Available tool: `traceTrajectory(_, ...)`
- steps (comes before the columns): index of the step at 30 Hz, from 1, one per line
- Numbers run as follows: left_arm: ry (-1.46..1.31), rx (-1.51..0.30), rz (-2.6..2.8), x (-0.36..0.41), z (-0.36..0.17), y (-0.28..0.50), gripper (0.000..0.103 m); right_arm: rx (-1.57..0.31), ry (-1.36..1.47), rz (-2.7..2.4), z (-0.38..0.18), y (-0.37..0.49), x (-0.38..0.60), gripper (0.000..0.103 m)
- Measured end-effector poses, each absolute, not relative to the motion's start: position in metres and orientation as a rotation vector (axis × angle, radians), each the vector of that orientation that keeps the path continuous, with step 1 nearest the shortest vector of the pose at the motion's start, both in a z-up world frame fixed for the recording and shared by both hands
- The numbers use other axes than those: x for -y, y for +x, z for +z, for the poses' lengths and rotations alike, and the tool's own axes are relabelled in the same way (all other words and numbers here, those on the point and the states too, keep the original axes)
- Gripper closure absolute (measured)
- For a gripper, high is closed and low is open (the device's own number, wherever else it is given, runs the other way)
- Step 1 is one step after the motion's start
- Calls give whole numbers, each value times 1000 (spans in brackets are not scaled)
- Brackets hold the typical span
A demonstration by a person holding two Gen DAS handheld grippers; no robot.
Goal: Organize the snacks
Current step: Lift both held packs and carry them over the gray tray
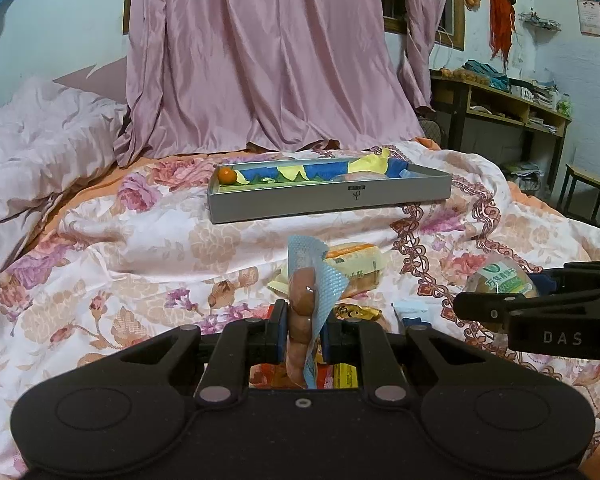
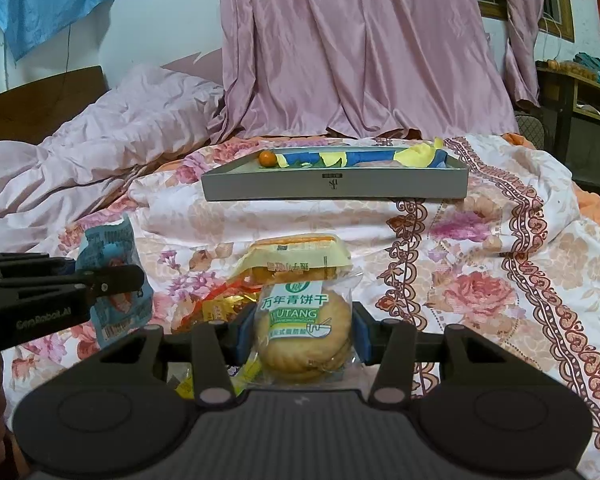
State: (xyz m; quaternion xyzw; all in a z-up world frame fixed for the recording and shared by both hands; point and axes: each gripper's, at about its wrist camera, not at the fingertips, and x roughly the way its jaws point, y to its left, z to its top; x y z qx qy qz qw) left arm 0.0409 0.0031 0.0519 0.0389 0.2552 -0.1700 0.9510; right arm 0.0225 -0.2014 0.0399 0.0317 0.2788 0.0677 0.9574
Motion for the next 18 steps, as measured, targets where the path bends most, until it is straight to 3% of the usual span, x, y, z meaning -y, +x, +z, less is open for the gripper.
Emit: traceTrajectory(18,73,-444,-349,6,84,78,86,-482,70,129,75,44,209,50)
